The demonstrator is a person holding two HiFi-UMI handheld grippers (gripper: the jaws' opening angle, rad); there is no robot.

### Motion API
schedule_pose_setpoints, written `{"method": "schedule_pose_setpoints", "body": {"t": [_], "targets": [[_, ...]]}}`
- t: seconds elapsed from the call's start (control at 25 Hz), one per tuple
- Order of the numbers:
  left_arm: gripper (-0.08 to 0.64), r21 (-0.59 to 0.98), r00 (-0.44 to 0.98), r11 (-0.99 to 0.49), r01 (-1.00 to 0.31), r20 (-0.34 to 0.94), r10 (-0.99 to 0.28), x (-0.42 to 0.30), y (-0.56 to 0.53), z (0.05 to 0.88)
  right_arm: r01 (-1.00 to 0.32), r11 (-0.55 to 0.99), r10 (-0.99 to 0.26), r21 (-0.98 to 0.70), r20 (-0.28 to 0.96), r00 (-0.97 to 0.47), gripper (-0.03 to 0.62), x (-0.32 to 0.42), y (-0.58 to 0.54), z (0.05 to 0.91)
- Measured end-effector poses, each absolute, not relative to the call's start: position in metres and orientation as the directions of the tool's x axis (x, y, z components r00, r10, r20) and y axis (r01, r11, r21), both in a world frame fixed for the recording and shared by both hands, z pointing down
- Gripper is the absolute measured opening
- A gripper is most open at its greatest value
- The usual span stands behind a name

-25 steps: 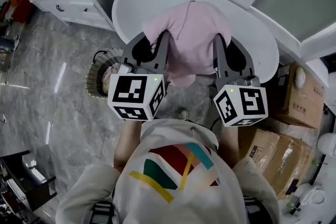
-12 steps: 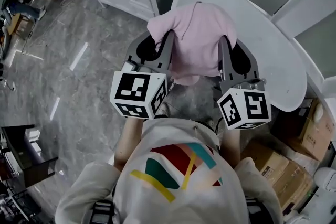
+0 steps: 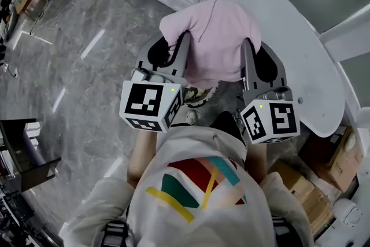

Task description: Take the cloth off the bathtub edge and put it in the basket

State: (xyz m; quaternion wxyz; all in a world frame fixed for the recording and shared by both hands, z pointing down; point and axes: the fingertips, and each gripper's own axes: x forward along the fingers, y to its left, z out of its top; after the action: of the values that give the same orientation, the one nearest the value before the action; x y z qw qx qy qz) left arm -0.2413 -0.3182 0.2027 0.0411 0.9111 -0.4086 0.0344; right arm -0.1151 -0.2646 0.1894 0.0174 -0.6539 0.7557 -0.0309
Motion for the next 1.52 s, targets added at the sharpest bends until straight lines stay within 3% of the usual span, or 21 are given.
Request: {"method": "schedule_pose_setpoints", "body": {"t": [0.56, 1.0, 1.52], "targets": [[0.084, 0.07, 0.468, -0.463, -0.884, 0.148, -0.871, -0.283, -0.341, 0.235, -0.929, 0.367, -0.921, -0.053, 0.118, -0.371, 0.041, -0.15, -0.316, 0.216], [0.084, 0.057, 0.42, -0.418, -0.907, 0.199, -0.885, -0.296, -0.355, 0.262, -0.91, 0.413, -0.894, -0.035, 0.176, -0.412, 0.041, -0.162, -0.333, 0.244], [0.084, 0.109, 0.404, -0.398, -0.911, 0.435, -0.805, -0.298, -0.36, 0.389, -0.899, 0.429, -0.791, -0.088, 0.444, -0.421, 0.038, -0.165, -0.343, 0.374]]}}
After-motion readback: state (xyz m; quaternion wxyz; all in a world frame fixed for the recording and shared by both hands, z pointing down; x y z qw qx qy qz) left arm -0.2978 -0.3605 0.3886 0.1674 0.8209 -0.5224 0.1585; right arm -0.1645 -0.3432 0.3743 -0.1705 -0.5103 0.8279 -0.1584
